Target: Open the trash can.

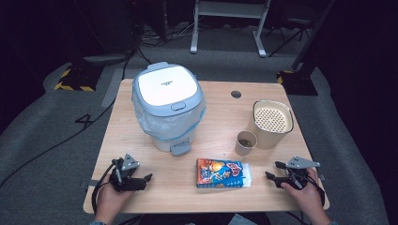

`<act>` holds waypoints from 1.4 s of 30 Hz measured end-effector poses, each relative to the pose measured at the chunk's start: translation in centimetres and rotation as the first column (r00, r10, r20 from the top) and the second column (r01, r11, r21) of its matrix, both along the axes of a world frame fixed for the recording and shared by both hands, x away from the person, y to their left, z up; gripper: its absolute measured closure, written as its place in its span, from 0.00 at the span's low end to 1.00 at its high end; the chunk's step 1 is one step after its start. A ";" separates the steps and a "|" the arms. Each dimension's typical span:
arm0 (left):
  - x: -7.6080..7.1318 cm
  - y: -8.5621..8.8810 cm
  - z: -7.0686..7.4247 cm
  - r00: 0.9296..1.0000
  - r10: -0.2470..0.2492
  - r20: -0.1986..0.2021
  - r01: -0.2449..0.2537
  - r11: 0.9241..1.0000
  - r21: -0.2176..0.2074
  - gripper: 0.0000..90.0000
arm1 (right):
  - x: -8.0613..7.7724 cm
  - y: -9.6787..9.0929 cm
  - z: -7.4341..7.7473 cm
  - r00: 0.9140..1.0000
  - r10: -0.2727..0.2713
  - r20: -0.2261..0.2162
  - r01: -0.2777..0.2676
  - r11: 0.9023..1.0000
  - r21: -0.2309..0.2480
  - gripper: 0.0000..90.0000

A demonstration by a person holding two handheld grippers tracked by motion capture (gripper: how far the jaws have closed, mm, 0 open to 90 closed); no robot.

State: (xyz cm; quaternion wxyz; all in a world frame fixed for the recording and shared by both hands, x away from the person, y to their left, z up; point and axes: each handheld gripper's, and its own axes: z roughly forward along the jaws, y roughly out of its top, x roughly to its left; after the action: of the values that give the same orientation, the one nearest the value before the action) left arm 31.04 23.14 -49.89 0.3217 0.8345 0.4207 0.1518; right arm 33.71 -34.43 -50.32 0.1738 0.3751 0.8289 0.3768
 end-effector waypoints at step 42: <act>2.9 -1.3 18.1 0.907 -0.347 0.238 0.406 0.869 -0.282 1.00 | 0.0 -0.2 0.0 1.000 0.021 0.001 -0.021 1.000 0.000 0.37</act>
State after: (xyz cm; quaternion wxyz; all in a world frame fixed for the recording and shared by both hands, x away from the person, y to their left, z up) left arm 33.92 21.85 -31.75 0.5147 0.8189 0.2377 0.0890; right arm 33.76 -34.61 -50.33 0.1701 0.3663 0.8327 0.3788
